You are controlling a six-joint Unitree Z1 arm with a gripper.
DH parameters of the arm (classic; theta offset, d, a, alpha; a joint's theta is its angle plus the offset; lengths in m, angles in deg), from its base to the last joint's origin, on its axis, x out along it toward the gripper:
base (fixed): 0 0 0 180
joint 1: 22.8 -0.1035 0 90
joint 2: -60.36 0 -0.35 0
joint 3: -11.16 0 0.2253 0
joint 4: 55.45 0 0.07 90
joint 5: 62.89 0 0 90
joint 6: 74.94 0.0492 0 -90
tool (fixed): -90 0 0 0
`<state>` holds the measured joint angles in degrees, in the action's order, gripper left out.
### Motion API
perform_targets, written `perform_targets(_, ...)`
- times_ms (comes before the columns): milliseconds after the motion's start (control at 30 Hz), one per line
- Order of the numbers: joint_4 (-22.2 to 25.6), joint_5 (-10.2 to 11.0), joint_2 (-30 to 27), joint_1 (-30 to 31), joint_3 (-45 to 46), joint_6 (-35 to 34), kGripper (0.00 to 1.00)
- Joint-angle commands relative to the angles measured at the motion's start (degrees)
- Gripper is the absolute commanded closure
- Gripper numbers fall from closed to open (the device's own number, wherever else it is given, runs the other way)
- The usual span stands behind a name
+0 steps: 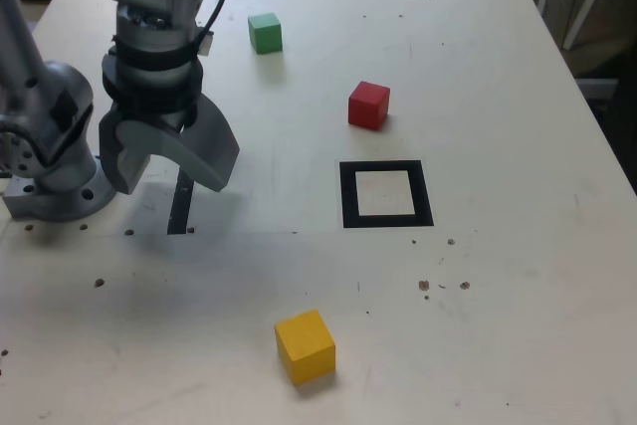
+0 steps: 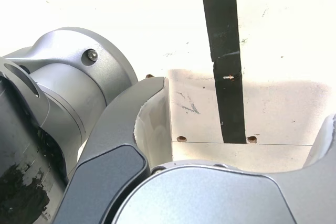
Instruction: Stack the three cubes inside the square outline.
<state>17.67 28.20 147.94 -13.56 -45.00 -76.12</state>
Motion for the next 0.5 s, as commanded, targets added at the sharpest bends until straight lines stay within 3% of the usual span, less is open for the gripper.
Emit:
perform_targets(0, -0.1, 0.0, 0.1, -0.1, 0.1, 0.0, 0.00)
perform_targets(467, -0.4, 0.5, 0.7, -0.1, -0.1, 0.0, 0.00)
